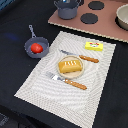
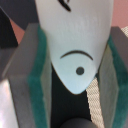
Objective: Interact with the objects in diverse but meaningful ways.
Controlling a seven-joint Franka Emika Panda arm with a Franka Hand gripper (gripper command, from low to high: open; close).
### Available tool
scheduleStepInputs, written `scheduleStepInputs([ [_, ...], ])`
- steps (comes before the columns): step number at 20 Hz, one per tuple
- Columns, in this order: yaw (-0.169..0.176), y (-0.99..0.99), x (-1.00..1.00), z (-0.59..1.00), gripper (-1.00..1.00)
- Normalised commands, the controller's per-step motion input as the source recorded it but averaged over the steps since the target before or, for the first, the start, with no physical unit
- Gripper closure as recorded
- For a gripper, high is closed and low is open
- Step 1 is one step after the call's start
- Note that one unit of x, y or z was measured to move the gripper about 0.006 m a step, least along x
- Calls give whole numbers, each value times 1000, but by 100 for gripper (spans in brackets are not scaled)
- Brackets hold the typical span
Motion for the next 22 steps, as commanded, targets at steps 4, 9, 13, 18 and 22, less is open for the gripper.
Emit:
scheduleStepInputs([
  [4, -12, -194, 14, 6, 100],
  [9, -7, -252, 26, 13, 100],
  [13, -1, -166, 0, -184, 100],
  [18, 0, -66, -68, -247, 100],
  [22, 11, 11, -133, -202, 100],
])
